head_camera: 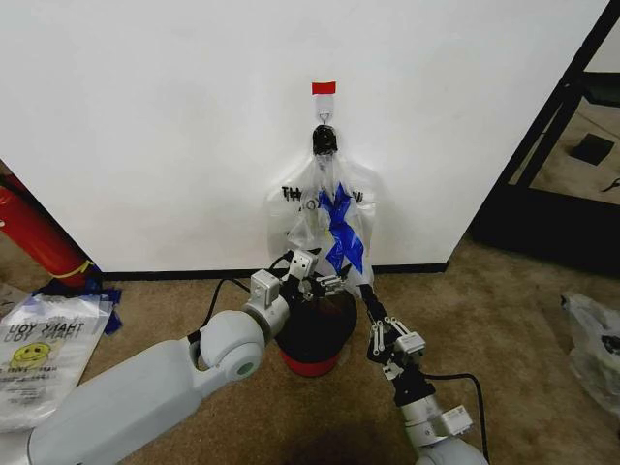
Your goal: Pick up the garbage bag from the wall and place it over the trash bin.
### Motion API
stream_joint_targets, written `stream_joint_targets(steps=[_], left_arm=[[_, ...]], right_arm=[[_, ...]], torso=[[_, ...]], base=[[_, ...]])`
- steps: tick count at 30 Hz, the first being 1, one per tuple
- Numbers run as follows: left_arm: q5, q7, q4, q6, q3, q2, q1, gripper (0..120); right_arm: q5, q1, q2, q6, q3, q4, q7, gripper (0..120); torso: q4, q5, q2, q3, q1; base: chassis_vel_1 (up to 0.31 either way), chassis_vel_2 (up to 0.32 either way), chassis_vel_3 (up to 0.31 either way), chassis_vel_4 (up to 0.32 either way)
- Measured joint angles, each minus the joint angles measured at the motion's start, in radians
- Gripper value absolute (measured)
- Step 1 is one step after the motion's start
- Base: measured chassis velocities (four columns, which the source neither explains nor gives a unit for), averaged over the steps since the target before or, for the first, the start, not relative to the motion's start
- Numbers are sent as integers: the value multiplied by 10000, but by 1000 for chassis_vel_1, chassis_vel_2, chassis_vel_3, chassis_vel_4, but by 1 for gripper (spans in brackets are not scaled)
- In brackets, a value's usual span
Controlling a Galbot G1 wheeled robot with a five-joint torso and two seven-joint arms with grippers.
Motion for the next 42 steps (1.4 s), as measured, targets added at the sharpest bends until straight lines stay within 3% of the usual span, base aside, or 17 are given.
stream_joint_targets(steps=[7, 13, 15, 17, 22, 29, 37, 42], left_arm=[[25, -48, 77, 56, 88, -18, -74, 41], [-142, -27, 81, 53, 324, -124, -373, 11], [-168, -21, 104, 52, 369, -144, -430, 11], [-225, -40, 304, 52, 469, -298, -596, 0], [-340, -200, 277, 22, 158, -339, -569, 0], [-429, -417, -585, -346, -857, 240, 303, 0], [-38, -697, -1697, -825, -2476, 467, 2105, 0], [194, -814, -2212, -905, -3063, 215, 2989, 0]], right_arm=[[24, 4, -10, 16, -15, 2, -3, 0], [17, 56, 7, 23, -52, -108, -6, 0], [13, 52, 12, 25, -62, -115, -10, 0], [11, 46, 23, 32, -70, -118, -14, 0], [65, 63, 21, 34, -25, -143, 40, 0], [555, 196, 149, -125, 74, -212, 603, 0], [130, -81, 52, 98, 136, -114, 361, 0], [186, -513, -324, 258, 343, 433, 144, 20]], torso=[[-1, 0, 0, 0, 0], [-1, 0, 1, 0, 0], [-2, 0, 1, 0, 0], [-2, 0, 1, 0, 0], [-4, -1, 1, 0, 0], [0, 1, 1, 0, 0], [0, -2, 1, -1, -2], [-1, 2, 1, -1, -2]], base=[[0, 0, 0, 0], [0, 0, 0, 0], [0, 0, 0, 0], [0, 0, 0, 0], [0, 0, 0, 0], [0, 0, 0, 0], [0, 0, 0, 0], [0, 0, 0, 0]])
